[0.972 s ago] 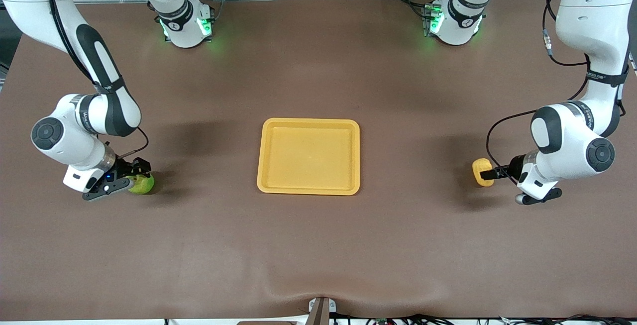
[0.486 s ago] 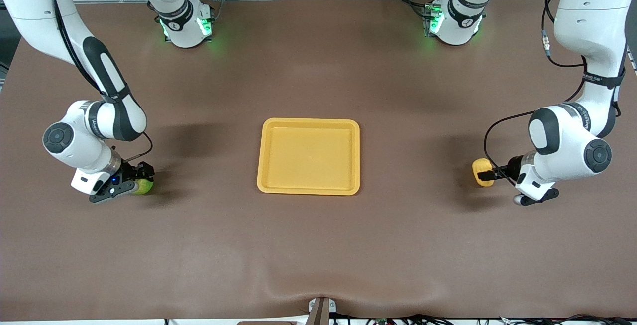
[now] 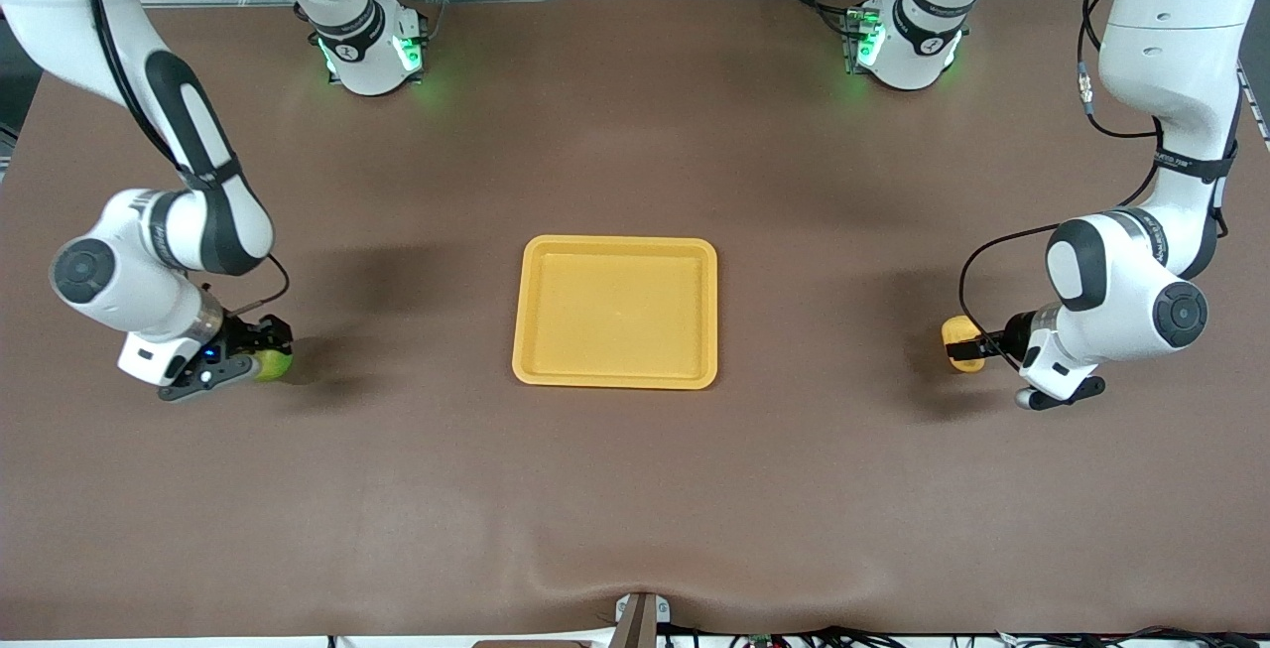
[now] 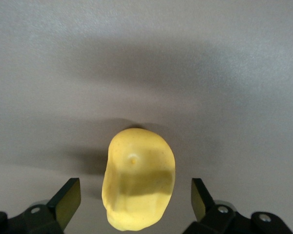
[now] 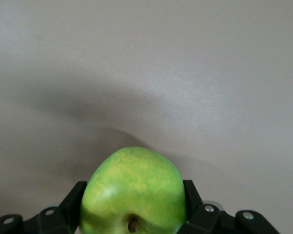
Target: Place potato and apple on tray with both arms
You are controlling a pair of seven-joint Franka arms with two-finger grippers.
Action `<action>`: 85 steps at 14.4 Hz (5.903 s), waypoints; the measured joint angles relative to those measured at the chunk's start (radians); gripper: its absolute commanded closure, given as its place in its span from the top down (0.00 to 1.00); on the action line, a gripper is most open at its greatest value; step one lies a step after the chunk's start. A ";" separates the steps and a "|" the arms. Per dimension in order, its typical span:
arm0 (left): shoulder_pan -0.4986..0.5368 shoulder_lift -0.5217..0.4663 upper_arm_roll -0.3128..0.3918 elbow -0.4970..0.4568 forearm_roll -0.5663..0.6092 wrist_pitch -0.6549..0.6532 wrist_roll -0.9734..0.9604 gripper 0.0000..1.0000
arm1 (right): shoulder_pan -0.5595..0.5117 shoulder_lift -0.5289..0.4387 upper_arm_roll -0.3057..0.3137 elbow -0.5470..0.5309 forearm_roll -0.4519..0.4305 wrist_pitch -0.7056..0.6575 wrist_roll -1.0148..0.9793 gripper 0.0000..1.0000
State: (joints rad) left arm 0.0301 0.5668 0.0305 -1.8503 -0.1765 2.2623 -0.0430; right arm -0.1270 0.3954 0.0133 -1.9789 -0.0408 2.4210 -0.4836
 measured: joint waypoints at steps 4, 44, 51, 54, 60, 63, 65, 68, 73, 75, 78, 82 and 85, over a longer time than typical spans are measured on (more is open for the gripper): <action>0.000 0.016 -0.003 0.000 0.000 0.015 0.000 0.80 | 0.018 -0.141 0.014 0.043 0.000 -0.154 0.000 0.27; -0.295 -0.080 -0.202 0.258 0.010 -0.302 -0.285 0.17 | 0.732 0.234 0.015 0.301 0.057 -0.109 1.024 0.35; -0.461 0.058 -0.199 0.365 0.115 -0.268 -0.555 0.19 | 0.746 0.243 0.013 0.272 -0.003 -0.108 1.059 0.68; -0.506 0.107 -0.197 0.377 0.117 -0.190 -0.632 0.19 | 0.749 0.244 0.012 0.263 -0.024 -0.108 1.083 1.00; -0.553 0.157 -0.196 0.383 0.159 -0.142 -0.685 0.22 | 0.754 0.241 0.007 0.271 -0.056 -0.102 1.116 1.00; -0.557 0.188 -0.196 0.383 0.163 -0.101 -0.695 0.22 | 0.751 0.218 -0.001 0.289 -0.056 -0.101 1.138 1.00; -0.566 0.204 -0.196 0.383 0.164 -0.076 -0.702 0.22 | 0.740 0.181 -0.007 0.297 -0.056 -0.114 1.162 1.00; -0.574 0.215 -0.196 0.384 0.197 -0.067 -0.708 0.26 | 0.677 0.103 -0.014 0.301 -0.056 -0.190 1.176 1.00; -0.575 0.225 -0.192 0.384 0.203 -0.062 -0.709 1.00 | 0.504 -0.021 -0.015 0.302 -0.056 -0.278 1.046 1.00; -0.575 0.225 -0.190 0.384 0.208 -0.051 -0.709 1.00 | 0.436 -0.061 -0.015 0.302 -0.056 -0.350 0.916 1.00; -0.575 0.225 -0.189 0.390 0.255 -0.041 -0.707 1.00 | 0.309 -0.147 -0.016 0.303 -0.056 -0.463 0.699 1.00; -0.547 0.182 -0.181 0.429 0.298 -0.049 -0.692 1.00 | 0.204 -0.268 -0.015 0.302 -0.021 -0.560 0.546 1.00; -0.467 0.074 -0.179 0.439 0.301 -0.105 -0.658 1.00 | 0.122 -0.328 -0.014 0.307 0.086 -0.660 0.501 1.00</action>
State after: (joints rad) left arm -0.4371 0.6409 -0.1484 -1.4114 0.1243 2.1569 -0.7015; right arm -0.0046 0.0675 -0.0011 -1.6721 0.0457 1.7615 0.0172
